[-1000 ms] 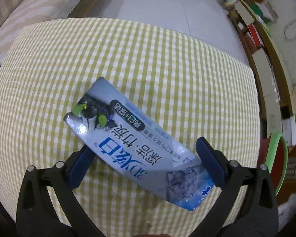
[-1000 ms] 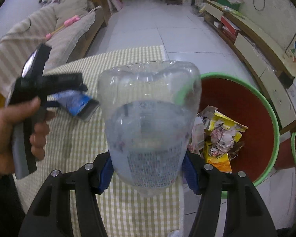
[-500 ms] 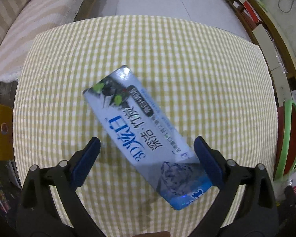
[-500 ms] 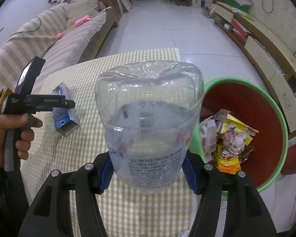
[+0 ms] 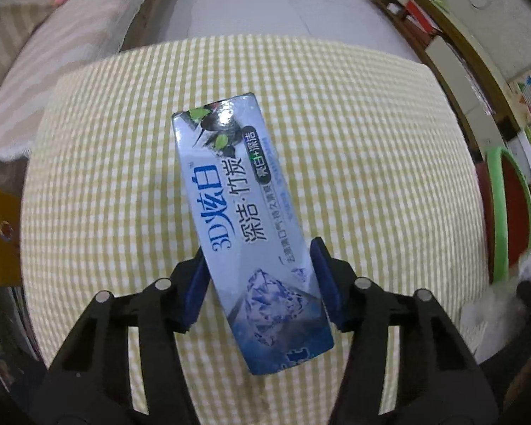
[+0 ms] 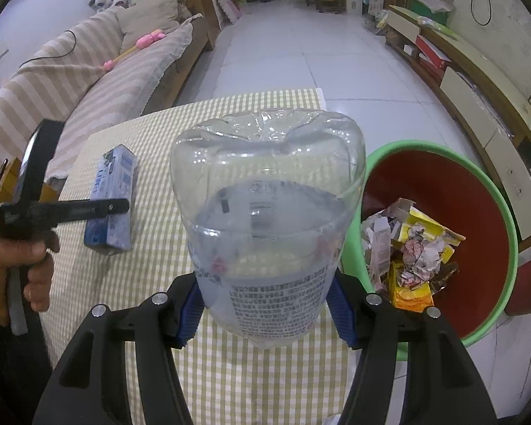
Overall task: Collect trash
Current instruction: 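Carry the toothpaste box and plastic bottle over the green bin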
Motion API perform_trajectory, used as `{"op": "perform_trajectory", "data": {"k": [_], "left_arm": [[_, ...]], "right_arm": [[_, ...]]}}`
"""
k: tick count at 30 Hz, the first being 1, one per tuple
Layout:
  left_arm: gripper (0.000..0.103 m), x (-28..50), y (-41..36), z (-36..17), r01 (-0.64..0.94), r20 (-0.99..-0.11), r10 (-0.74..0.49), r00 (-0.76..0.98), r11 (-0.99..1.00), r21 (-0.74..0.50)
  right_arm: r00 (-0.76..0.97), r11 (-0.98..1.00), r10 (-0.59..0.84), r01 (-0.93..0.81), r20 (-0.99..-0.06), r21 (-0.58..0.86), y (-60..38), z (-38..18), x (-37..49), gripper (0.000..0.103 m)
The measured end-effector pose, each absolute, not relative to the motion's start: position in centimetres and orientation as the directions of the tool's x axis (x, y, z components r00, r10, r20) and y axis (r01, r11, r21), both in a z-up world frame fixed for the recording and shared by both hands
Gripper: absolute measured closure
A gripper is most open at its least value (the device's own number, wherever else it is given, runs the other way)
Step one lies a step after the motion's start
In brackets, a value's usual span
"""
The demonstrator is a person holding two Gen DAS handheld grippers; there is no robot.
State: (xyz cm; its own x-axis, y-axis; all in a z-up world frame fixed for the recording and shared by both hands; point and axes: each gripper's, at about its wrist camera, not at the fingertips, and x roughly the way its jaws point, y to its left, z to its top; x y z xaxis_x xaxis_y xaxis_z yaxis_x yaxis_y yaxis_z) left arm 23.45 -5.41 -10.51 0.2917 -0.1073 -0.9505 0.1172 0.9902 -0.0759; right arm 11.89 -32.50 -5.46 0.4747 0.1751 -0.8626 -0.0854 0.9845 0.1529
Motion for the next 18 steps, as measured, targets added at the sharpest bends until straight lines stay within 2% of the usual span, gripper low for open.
{"op": "perform_trajectory", "data": {"k": [8,18], "left_arm": [[0.05,18.4,-7.5,-6.3,0.247,-0.909,-0.127,0.397,0.969,-0.028],[0.05,18.0,-13.1,-1.6,0.362,-0.865,-0.248,0.436,0.928,-0.083]], "right_arm": [[0.51,0.981,0.184,-0.046,-0.841,0.187,-33.7,-4.3,11.4,0.045],[0.576,0.975,0.162,0.032,-0.801,0.221,-37.9,-1.7,10.6,0.045]]}}
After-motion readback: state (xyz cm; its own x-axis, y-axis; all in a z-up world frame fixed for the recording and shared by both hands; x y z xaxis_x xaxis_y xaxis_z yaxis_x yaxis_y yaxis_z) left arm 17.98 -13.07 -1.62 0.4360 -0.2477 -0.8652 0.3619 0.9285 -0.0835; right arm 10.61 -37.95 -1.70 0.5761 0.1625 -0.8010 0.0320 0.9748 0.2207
